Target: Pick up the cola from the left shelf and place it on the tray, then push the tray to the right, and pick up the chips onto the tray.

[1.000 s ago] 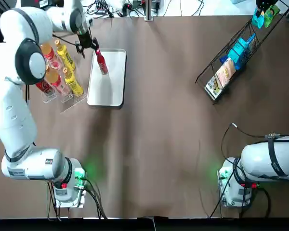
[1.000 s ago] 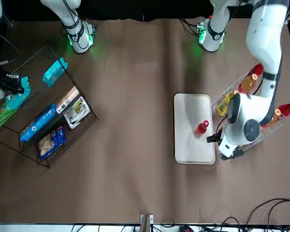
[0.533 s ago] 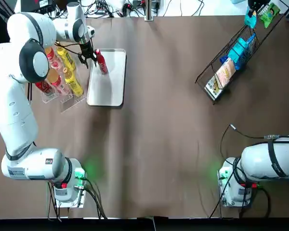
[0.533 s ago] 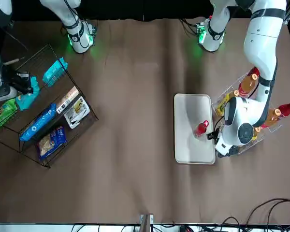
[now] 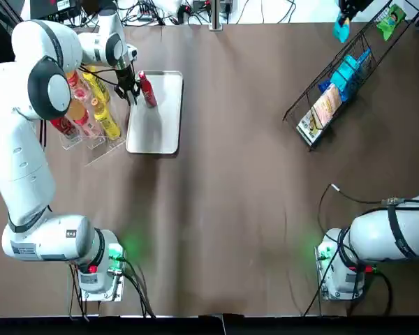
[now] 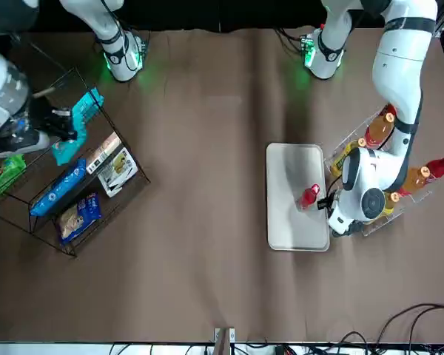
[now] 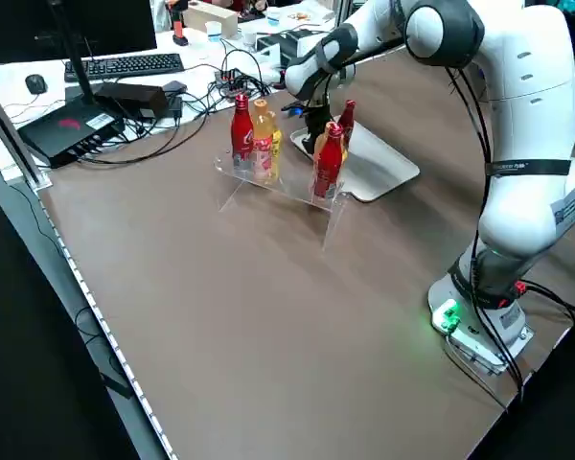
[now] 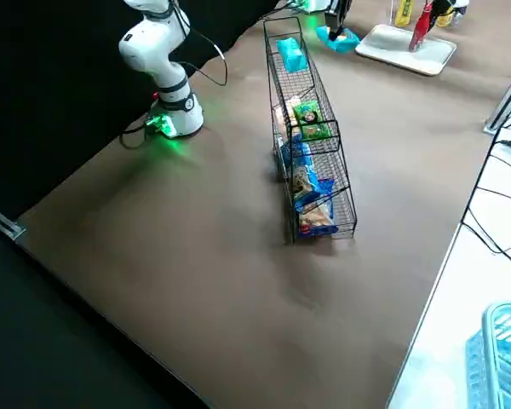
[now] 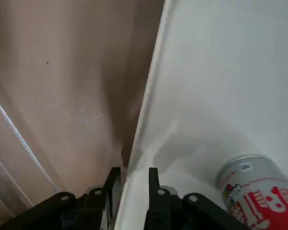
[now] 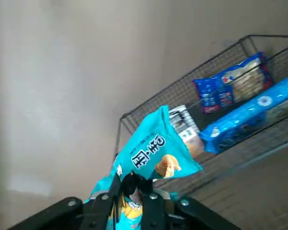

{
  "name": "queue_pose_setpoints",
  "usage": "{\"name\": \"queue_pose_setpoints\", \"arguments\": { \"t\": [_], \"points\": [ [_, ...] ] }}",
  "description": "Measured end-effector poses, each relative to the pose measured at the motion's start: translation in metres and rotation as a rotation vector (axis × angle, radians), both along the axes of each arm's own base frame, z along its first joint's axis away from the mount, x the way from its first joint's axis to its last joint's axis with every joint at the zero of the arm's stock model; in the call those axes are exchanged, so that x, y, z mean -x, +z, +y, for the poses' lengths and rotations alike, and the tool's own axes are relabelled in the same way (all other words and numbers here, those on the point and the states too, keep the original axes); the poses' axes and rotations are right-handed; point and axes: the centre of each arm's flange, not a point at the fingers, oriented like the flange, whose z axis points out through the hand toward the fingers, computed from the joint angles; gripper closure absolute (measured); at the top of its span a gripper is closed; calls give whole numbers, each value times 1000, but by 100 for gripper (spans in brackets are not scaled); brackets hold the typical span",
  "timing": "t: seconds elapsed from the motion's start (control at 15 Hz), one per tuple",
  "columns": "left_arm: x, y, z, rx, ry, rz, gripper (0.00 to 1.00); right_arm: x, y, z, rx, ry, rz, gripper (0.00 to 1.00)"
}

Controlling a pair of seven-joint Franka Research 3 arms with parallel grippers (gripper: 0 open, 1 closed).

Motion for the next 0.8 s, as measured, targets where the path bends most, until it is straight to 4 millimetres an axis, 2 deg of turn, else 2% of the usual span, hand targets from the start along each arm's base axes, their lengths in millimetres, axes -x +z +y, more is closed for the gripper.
{"name": "queue_pose_setpoints", "arguments": {
  "t": [0.27, 0.4, 0.47, 0.53, 0.8],
  "points": [
    [2, -2, 0, -4, -4, 5, 76, 7, -2, 41, 7, -9, 11, 81],
    [3, -3, 1, -10, -10, 6, 90, 11, -4, 62, 2, -18, 19, 81],
    [3, -3, 0, -11, -13, 6, 90, 13, -7, 73, -3, -27, 29, 81],
    [3, -2, -3, -10, -20, 5, 93, 14, -11, 83, -5, -27, 40, 81],
    [6, -1, -26, -6, -50, 1, 96, 13, -40, 115, 4, -2, 93, 81]
  ]
}}
